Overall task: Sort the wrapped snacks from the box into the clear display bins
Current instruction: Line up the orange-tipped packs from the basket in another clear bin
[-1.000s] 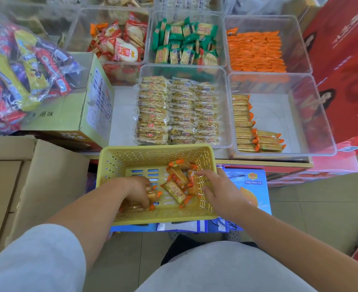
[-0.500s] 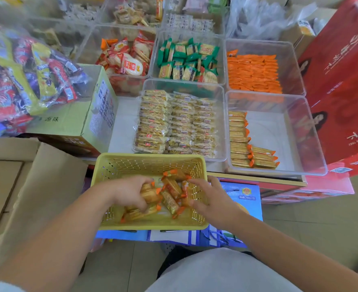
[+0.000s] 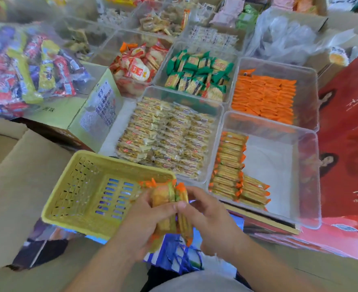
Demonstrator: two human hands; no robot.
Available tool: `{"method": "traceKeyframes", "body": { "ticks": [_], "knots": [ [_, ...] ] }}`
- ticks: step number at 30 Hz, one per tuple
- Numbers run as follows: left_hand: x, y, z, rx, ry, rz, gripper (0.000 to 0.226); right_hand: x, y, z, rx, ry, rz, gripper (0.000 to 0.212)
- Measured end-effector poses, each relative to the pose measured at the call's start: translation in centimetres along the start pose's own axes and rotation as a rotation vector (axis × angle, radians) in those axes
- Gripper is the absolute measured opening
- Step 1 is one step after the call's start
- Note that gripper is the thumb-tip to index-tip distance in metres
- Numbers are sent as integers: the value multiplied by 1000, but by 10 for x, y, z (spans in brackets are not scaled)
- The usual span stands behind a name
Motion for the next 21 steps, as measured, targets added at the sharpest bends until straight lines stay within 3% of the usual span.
{"method": "traceKeyframes", "body": {
  "ticks": [6, 11, 18, 21],
  "knots": [
    [-70, -38, 28, -55, 161, -29, 49, 72, 29, -27, -76, -71, 190, 32],
    [-102, -66, 41, -46, 357, -4, 57, 110, 34, -44, -39, -1, 256, 23],
    [-135, -77, 50, -36, 332, -108, 45, 114, 39, -53, -38, 32, 64, 42],
    [-139, -73, 50, -74, 402, -112, 35, 120, 40, -52, -36, 44, 28, 37]
  ]
}}
Point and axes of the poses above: each hand's wrist, its own z-axis towards the middle knuckle, its own x-axis out of the back of the hand, y = z × x, the point moved 4 cm from there along z, towards the middle knuckle, and after that the axes turned 13 degrees about -y, right-handed, at the moved point
